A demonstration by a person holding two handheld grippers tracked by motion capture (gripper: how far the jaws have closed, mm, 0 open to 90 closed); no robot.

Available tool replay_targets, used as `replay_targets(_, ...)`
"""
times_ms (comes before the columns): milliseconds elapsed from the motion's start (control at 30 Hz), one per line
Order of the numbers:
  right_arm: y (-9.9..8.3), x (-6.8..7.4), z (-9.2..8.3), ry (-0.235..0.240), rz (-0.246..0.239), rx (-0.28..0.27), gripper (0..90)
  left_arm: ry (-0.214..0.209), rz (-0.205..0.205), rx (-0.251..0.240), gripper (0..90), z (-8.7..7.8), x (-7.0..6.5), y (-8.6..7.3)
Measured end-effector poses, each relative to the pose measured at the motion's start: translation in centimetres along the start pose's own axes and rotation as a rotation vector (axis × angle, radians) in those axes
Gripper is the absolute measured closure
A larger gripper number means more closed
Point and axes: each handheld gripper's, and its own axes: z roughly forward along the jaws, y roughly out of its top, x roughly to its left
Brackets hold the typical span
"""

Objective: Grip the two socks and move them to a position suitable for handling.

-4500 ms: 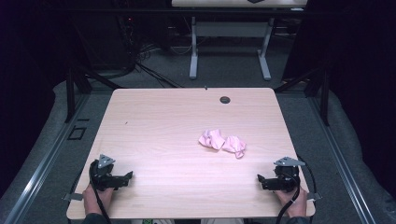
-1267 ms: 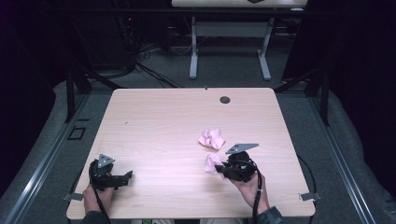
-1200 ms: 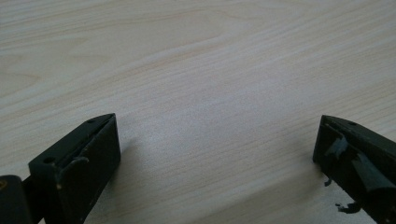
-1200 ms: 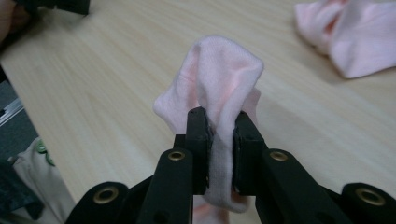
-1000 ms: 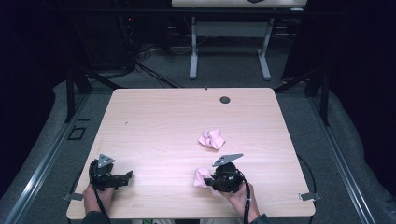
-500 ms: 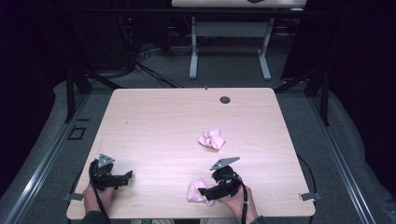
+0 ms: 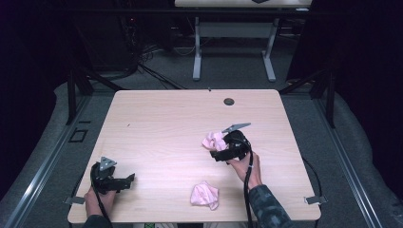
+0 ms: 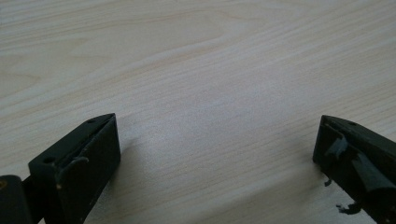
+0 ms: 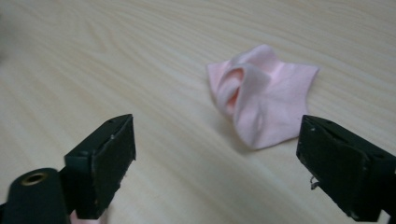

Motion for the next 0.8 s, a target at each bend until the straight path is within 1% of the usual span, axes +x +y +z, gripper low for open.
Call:
replay_targets(33, 0.2, -0.2, 0.4, -0.002, 0.006, 0.004, 14.9, 0.000, 0.001, 0.000, 0.6, 0.0, 0.0, 0.0)
replay_targets(67, 0.5, -0.4, 1.0, -0.014, 0.004, 0.026, 15.4, 0.000, 0.001, 0.000, 0.7, 0.0, 0.0, 0.0)
replay_targets(100, 0.7, -0.6, 1.5, -0.015, 0.009, 0.025, 16.5, 0.000, 0.000, 0.000, 0.6, 0.0, 0.0, 0.0)
replay_targets(167, 1.1, -1.0, 2.8, -0.043, 0.012, 0.032, 18.3, -0.003, 0.002, 0.000, 0.6, 0.0, 0.0, 0.0)
replay_targets(200, 1.1, -1.0, 2.8, -0.043, 0.012, 0.032, 18.3, -0.003, 0.002, 0.000, 0.6, 0.0, 0.0, 0.0)
replay_targets(233, 1.3, -1.2, 3.4, -0.043, 0.024, 0.046, 18.4, -0.003, 0.003, -0.001, 0.6, 0.0, 0.0, 0.0)
replay_targets(267, 1.3, -1.6, 5.0, -0.052, 0.062, 0.052, 23.6, -0.003, 0.002, -0.001, 0.6, 0.0, 0.0, 0.0)
replay_targets(300, 1.3, -1.6, 5.0, -0.052, 0.062, 0.052, 23.6, -0.003, 0.002, -0.001, 0.6, 0.0, 0.0, 0.0)
replay_targets(333, 1.3, -1.7, 5.3, -0.067, 0.062, 0.072, 25.8, -0.004, 0.003, -0.001, 0.6, 0.0, 0.0, 0.0)
replay_targets(367, 1.3, -1.7, 5.9, -0.061, 0.078, 0.065, 28.9, -0.003, 0.004, 0.000, 0.6, 0.0, 0.0, 0.0)
replay_targets(400, 1.3, -1.7, 6.1, -0.073, 0.078, 0.072, 34.1, -0.003, 0.004, 0.000, 0.6, 0.0, 0.0, 0.0)
replay_targets(433, 1.2, -1.7, 6.5, -0.077, 0.075, 0.071, 41.7, -0.003, 0.005, 0.000, 0.6, 0.0, 0.0, 0.0)
replay_targets(500, 1.2, -1.7, 6.8, -0.076, 0.068, 0.084, 47.9, -0.003, 0.005, 0.000, 0.6, 0.0, 0.0, 0.0)
replay_targets(533, 1.1, -1.7, 6.9, -0.088, 0.065, 0.093, 52.8, -0.002, 0.005, 0.000, 0.6, 0.0, 0.0, 0.0)
replay_targets(567, 1.1, -1.7, 6.9, -0.088, 0.065, 0.093, 52.8, -0.002, 0.005, 0.000, 0.6, 0.0, 0.0, 0.0)
replay_targets(600, 1.1, -1.6, 7.0, -0.082, 0.073, 0.097, 56.6, -0.002, 0.005, 0.000, 0.6, 0.0, 0.0, 0.0)
replay_targets(633, 0.9, -1.4, 7.3, -0.112, 0.055, 0.094, 64.8, -0.002, 0.005, 0.001, 0.6, 0.0, 0.0, 0.0)
replay_targets(700, 0.7, -1.2, 7.4, -0.131, 0.063, 0.068, 73.0, -0.002, 0.005, 0.000, 0.6, 0.0, 0.0, 0.0)
replay_targets(733, 0.7, -1.2, 7.4, -0.131, 0.063, 0.068, 73.0, -0.002, 0.005, 0.000, 0.7, 0.0, 0.0, 0.0)
replay_targets(800, 0.5, -1.2, 7.3, -0.137, 0.057, 0.062, 79.5, -0.002, 0.005, 0.000, 0.7, 0.0, 0.0, 0.0)
